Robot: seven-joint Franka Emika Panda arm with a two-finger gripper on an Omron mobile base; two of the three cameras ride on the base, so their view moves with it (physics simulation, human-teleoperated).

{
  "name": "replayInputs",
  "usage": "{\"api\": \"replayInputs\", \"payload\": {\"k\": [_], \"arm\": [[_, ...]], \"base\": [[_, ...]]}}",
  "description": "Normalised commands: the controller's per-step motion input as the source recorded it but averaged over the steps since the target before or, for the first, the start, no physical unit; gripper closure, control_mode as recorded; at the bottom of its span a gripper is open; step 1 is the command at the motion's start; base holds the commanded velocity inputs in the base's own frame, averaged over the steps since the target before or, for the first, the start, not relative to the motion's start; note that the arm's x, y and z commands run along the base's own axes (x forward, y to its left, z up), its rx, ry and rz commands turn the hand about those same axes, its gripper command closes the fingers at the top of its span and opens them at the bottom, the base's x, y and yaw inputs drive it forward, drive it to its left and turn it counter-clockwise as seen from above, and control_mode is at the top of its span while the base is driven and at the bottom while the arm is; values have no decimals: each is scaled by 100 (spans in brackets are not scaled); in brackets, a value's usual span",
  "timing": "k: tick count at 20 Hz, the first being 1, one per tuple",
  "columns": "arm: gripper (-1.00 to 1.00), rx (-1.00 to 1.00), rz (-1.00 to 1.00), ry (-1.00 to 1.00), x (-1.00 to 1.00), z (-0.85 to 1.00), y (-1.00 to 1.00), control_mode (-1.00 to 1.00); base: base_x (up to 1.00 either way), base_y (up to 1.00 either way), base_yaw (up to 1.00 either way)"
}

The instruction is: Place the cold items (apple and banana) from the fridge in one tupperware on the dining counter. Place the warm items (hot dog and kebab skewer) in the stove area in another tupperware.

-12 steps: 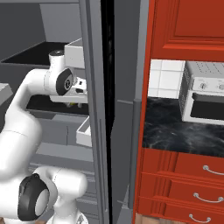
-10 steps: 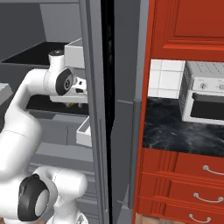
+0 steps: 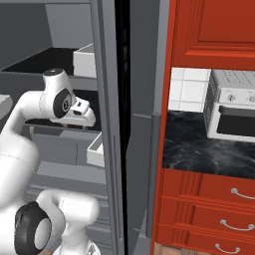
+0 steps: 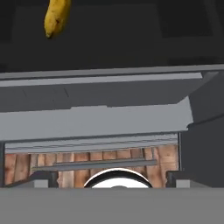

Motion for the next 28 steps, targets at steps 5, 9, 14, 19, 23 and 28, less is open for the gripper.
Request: {"api": "replayInputs", "payload": {"k": [5, 9, 14, 19, 23, 28], "arm": [[-100, 0, -21, 13, 66, -4, 51, -100], [-100, 0, -7, -1, 41, -1, 21, -100], [-100, -3, 0, -5, 37, -22, 10, -100], [-100, -2, 0, -9, 33, -22, 2, -100], [-100, 0, 0, -8, 36, -13, 0, -100], [-100, 0, 0, -5, 42, -12, 0, -100]], "base": [[0, 0, 0], [0, 0, 0], [0, 0, 0], [0, 0, 0], [0, 0, 0], [0, 0, 0]]}}
